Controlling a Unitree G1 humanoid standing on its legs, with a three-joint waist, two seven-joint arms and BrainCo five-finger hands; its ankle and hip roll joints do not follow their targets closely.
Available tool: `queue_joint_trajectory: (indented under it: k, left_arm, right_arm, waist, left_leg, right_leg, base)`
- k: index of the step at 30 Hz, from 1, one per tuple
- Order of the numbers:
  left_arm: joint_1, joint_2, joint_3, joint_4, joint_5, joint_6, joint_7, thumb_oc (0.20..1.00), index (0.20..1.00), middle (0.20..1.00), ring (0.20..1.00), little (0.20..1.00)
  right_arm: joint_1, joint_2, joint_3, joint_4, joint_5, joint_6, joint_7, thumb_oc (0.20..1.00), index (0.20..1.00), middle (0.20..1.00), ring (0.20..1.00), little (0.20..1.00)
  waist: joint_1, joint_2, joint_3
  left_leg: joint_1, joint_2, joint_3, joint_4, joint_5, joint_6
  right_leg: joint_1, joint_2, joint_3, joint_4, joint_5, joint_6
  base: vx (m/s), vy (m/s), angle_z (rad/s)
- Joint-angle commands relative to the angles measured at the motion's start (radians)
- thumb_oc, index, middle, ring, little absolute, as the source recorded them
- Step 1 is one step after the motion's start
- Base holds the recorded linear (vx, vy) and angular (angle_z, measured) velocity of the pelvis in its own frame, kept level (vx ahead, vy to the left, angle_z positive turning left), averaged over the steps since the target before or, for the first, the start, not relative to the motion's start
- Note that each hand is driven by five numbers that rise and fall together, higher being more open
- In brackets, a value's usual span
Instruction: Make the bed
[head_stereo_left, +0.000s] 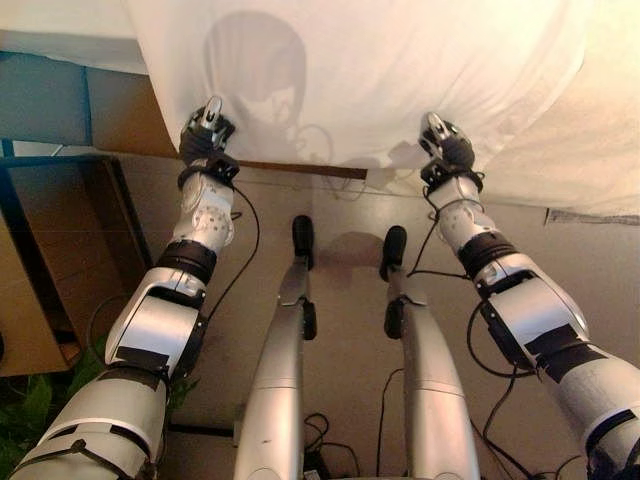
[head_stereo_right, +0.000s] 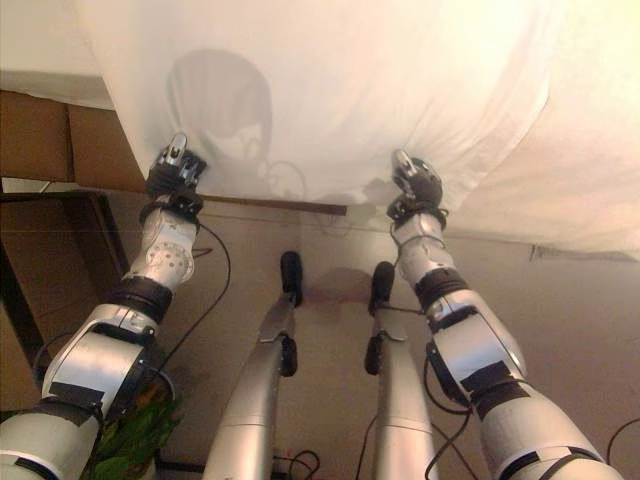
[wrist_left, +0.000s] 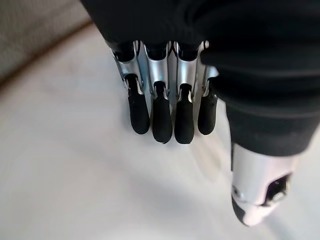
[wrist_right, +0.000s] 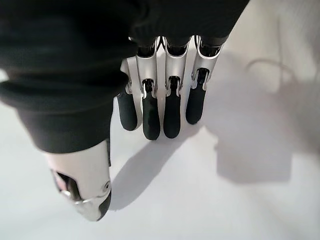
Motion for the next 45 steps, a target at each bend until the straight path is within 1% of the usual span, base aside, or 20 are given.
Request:
queue_joint_trajectory:
  k: [1,6,10,14,17,20,22,23,24,26,27,28,29,33,34,36,39,43,44,45]
  left_arm:
    - [0.018,0.036,0.075,0.036,0.066,-0.019,0.007,1.0,1.0,1.0,1.0,1.0]
    - [0.064,0.021,0.106,0.07,0.11,-0.028,0.06,1.0,1.0,1.0,1.0,1.0]
    - [0.102,-0.018,0.155,0.075,0.189,-0.051,0.218,1.0,1.0,1.0,1.0,1.0]
    - [0.157,-0.062,0.195,-0.026,0.305,-0.065,0.356,1.0,1.0,1.0,1.0,1.0]
    - [0.218,-0.089,0.21,-0.103,0.411,-0.053,0.431,1.0,1.0,1.0,1.0,1.0]
    - [0.259,-0.101,0.22,-0.127,0.457,-0.033,0.454,1.0,1.0,1.0,1.0,1.0]
    - [0.287,-0.072,0.215,-0.072,0.585,0.048,0.463,1.0,1.0,1.0,1.0,1.0]
    - [0.287,-0.072,0.215,-0.07,0.588,0.05,0.463,1.0,1.0,1.0,1.0,1.0]
    - [0.339,-0.058,0.216,-0.085,0.658,0.069,0.458,1.0,1.0,1.0,1.0,1.0]
    - [0.379,-0.062,0.217,-0.101,0.685,0.075,0.449,1.0,1.0,1.0,1.0,1.0]
    - [0.422,-0.054,0.212,-0.056,0.716,0.082,0.399,1.0,1.0,1.0,1.0,1.0]
    - [0.426,-0.056,0.212,-0.056,0.716,0.081,0.397,1.0,1.0,1.0,1.0,1.0]
    - [0.494,-0.047,0.209,-0.043,0.747,0.075,0.328,1.0,1.0,1.0,1.0,1.0]
    - [0.575,-0.057,0.191,-0.029,0.774,0.066,0.235,1.0,1.0,1.0,1.0,1.0]
    - [0.636,-0.055,0.187,-0.004,0.81,0.063,0.154,1.0,1.0,1.0,1.0,1.0]
    - [0.688,-0.052,0.176,0.025,0.887,0.064,0.103,1.0,1.0,1.0,1.0,1.0]
    - [0.753,-0.065,0.165,0.115,0.963,0.092,0.033,1.0,1.0,1.0,1.0,1.0]
    - [0.829,-0.108,0.168,0.216,1.017,0.115,-0.034,1.0,1.0,1.0,1.0,1.0]
    - [0.854,-0.112,0.133,0.257,1.114,0.132,-0.067,1.0,1.0,1.0,1.0,1.0]
    - [0.854,-0.112,0.133,0.257,1.114,0.132,-0.067,1.0,1.0,1.0,1.0,1.0]
  right_arm:
    - [0.05,-0.043,-0.03,0.02,-0.05,0.004,0.002,1.0,1.0,1.0,1.0,1.0]
    - [0.119,-0.04,-0.086,0.037,-0.091,-0.004,-0.046,1.0,1.0,1.0,1.0,1.0]
    - [0.173,-0.014,-0.161,0.017,-0.138,-0.053,-0.191,1.0,1.0,1.0,1.0,1.0]
    - [0.225,0.005,-0.206,-0.057,-0.258,-0.072,-0.339,1.0,1.0,1.0,1.0,1.0]
    - [0.266,-0.008,-0.222,-0.084,-0.417,-0.037,-0.466,1.0,1.0,1.0,1.0,1.0]
    - [0.297,-0.007,-0.231,-0.11,-0.468,-0.018,-0.5,1.0,1.0,1.0,1.0,1.0]
    - [0.32,-0.024,-0.238,-0.086,-0.505,0.0,-0.508,1.0,1.0,1.0,1.0,1.0]
    - [0.322,-0.023,-0.238,-0.086,-0.506,0.0,-0.508,1.0,1.0,1.0,1.0,1.0]
    - [0.353,-0.044,-0.238,-0.096,-0.542,0.012,-0.495,1.0,1.0,1.0,1.0,1.0]
    - [0.383,-0.056,-0.234,-0.099,-0.569,0.024,-0.478,1.0,1.0,1.0,1.0,1.0]
    - [0.42,-0.085,-0.204,-0.086,-0.65,0.064,-0.435,1.0,1.0,1.0,1.0,1.0]
    - [0.424,-0.085,-0.203,-0.087,-0.652,0.065,-0.434,1.0,1.0,1.0,1.0,1.0]
    - [0.478,-0.143,-0.157,-0.086,-0.784,0.105,-0.376,1.0,1.0,1.0,1.0,1.0]
    - [0.551,-0.179,-0.126,-0.088,-0.875,0.127,-0.3,1.0,1.0,1.0,1.0,1.0]
    - [0.627,-0.209,-0.128,-0.112,-0.936,0.13,-0.231,1.0,1.0,1.0,1.0,1.0]
    - [0.693,-0.229,-0.127,-0.138,-0.987,0.121,-0.164,1.0,1.0,1.0,1.0,1.0]
    - [0.779,-0.228,-0.147,-0.119,-0.999,0.122,-0.085,1.0,1.0,1.0,1.0,1.0]
    - [0.872,-0.162,-0.159,-0.051,-0.965,0.125,0.021,1.0,1.0,1.0,1.0,1.0]
    - [0.914,-0.116,-0.15,0.025,-0.944,0.142,0.097,1.0,1.0,1.0,1.0,1.0]
    - [0.913,-0.116,-0.15,0.025,-0.944,0.141,0.097,1.0,1.0,1.0,1.0,1.0]
  waist:
    - [0.018,0.007,-0.007]
    - [0.009,0.007,-0.007]
    - [0.001,0.012,-0.007]
    - [-0.003,0.016,-0.007]
    - [-0.005,0.021,-0.007]
    - [-0.007,0.025,-0.007]
    - [-0.01,0.033,-0.007]
    - [-0.01,0.032,-0.007]
    - [-0.008,0.039,-0.007]
    - [-0.009,0.044,-0.007]
    - [-0.009,0.049,-0.007]
    - [-0.01,0.05,-0.007]
    - [-0.011,0.056,-0.007]
    - [-0.02,0.06,-0.007]
    - [-0.029,0.054,-0.007]
    - [-0.03,0.044,-0.01]
    - [-0.03,0.031,-0.078]
    - [-0.024,0.02,-0.169]
    - [-0.024,0.011,-0.212]
    - [-0.023,0.011,-0.214]
  left_leg:
    - [0.047,-0.086,0.043,0.129,-0.228,-0.009]
    - [0.062,-0.087,0.044,0.128,-0.229,-0.006]
    - [0.07,-0.087,0.046,0.131,-0.231,-0.004]
    - [0.08,-0.087,0.05,0.134,-0.226,0.001]
    - [0.11,-0.087,0.049,0.15,-0.237,0.006]
    - [0.136,-0.086,0.049,0.155,-0.242,0.008]
    - [0.174,-0.081,0.052,0.16,-0.242,0.01]
    - [0.178,-0.081,0.052,0.158,-0.242,0.009]
    - [0.209,-0.078,0.051,0.163,-0.241,0.011]
    - [0.238,-0.077,0.051,0.16,-0.241,0.011]
    - [0.294,-0.074,0.05,0.155,-0.236,0.01]
    - [0.301,-0.075,0.05,0.152,-0.236,0.01]
    - [0.378,-0.069,0.047,0.14,-0.233,0.008]
    - [0.48,-0.065,0.038,0.117,-0.224,-0.002]
    - [0.568,-0.048,0.042,0.08,-0.173,-0.022]
    - [0.653,-0.041,0.034,0.061,-0.163,-0.038]
    - [0.725,-0.042,0.02,0.012,-0.149,-0.046]
    - [0.812,-0.044,-0.012,-0.116,-0.108,-0.042]
    - [0.859,-0.04,-0.004,-0.154,-0.108,-0.035]
    - [0.856,-0.04,-0.004,-0.155,-0.107,-0.035]
  right_leg:
    - [0.08,0.006,-0.03,-0.093,-0.009,0.068]
    - [0.091,0.006,-0.029,-0.082,-0.015,0.067]
    - [0.095,0.008,-0.027,-0.072,-0.019,0.064]
    - [0.1,0.006,-0.03,-0.056,-0.023,0.059]
    - [0.123,0.006,-0.028,-0.021,-0.042,0.055]
    - [0.142,0.006,-0.028,-0.004,-0.055,0.053]
    - [0.173,0.008,-0.029,0.016,-0.068,0.048]
    - [0.176,0.008,-0.029,0.017,-0.069,0.047]
    - [0.2,0.01,-0.03,0.036,-0.082,0.045]
    - [0.225,0.011,-0.031,0.046,-0.093,0.043]
    - [0.271,0.013,-0.03,0.064,-0.11,0.038]
    - [0.277,0.013,-0.03,0.063,-0.112,0.038]
    - [0.345,0.013,-0.031,0.072,-0.124,0.036]
    - [0.448,0.018,-0.035,0.061,-0.132,0.032]
    - [0.55,0.019,-0.05,0.012,-0.109,0.025]
    - [0.651,0.024,-0.06,-0.04,-0.107,0.026]
    - [0.732,0.042,-0.069,-0.116,-0.098,0.03]
    - [0.805,0.081,-0.055,-0.188,-0.076,0.038]
    - [0.85,0.093,-0.045,-0.231,-0.063,0.046]
    - [0.848,0.093,-0.045,-0.233,-0.061,0.046]
  base:
    - [0.0,0.0,0.0]
    - [-0.01,-0.001,0.0]
    - [-0.02,-0.004,0.0]
    - [-0.04,-0.011,0.01]
    - [-0.05,-0.015,-0.03]
    - [-0.05,-0.039,0.01]
    - [-0.05,-0.051,0.0]
    - [-0.07,-0.073,-0.02]
    - [-0.05,-0.064,-0.03]
    - [-0.05,-0.073,-0.08]
    - [-0.03,-0.057,-0.15]
    - [-0.05,-0.13,-0.18]
    - [-0.01,-0.076,-0.13]
    - [-0.02,-0.141,-0.02]
    - [-0.01,-0.19,0.02]
    - [0.05,-0.197,0.14]
    - [0.1,-0.134,0.0]
    - [0.1,-0.057,-0.11]
    - [0.07,-0.034,-0.28]
    - [0.09,-0.022,-0.14]
